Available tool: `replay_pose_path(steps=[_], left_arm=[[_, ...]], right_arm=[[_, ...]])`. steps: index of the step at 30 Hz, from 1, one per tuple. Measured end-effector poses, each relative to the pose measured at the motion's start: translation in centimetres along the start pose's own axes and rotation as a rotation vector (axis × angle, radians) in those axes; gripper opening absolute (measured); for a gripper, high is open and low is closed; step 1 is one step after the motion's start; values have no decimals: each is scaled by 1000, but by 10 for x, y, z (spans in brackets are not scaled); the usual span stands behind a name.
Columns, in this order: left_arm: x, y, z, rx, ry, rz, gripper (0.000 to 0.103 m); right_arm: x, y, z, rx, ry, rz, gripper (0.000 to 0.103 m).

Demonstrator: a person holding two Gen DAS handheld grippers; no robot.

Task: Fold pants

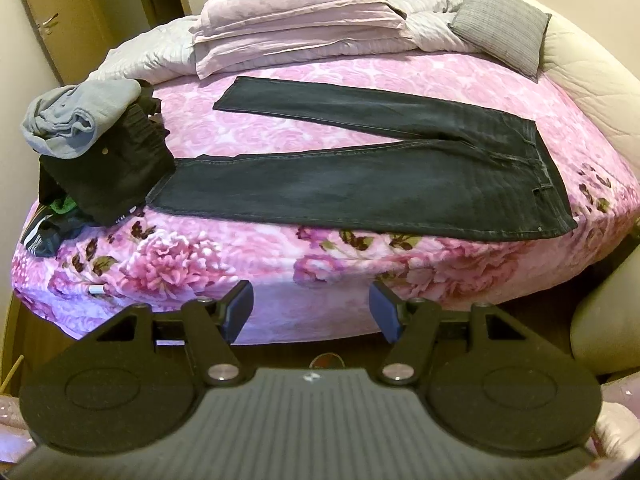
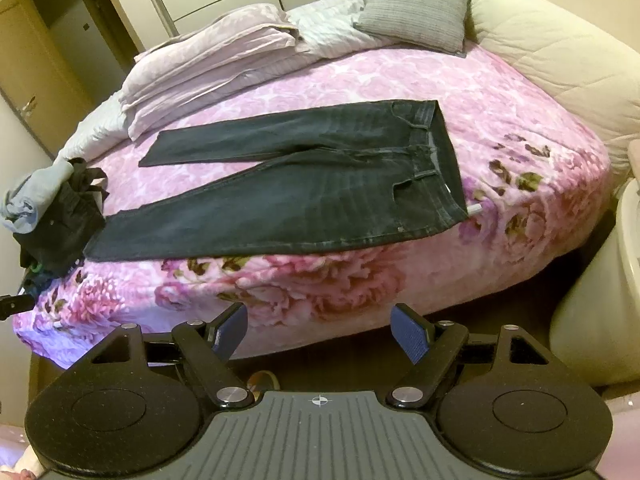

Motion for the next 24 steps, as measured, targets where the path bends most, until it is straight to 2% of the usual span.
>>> replay_pose_path(steps=[10,16,20,24], left_arm=[[7,-14,3,8,5,0,61],[23,-17,12,4,22,3,61],[43,-12,31,7,14,13,64],[75,-8,66,37,-5,15,65]], right_arm=[[1,-10,1,14,-3,2,76],[9,-19,15,33,-16,4,76],[19,-25,34,59,-52,0,76],[39,-33,58,102,-65,-12,76]])
Point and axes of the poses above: each gripper's, at about its wrist camera, not at the fingertips, and x roughly the way its jaws point, y to its left, z to its top, the point moved 5 cm from there along x, roughly the way its jaws point, and after that the axes turned 7 degrees about -x, right-handed, at the moved point
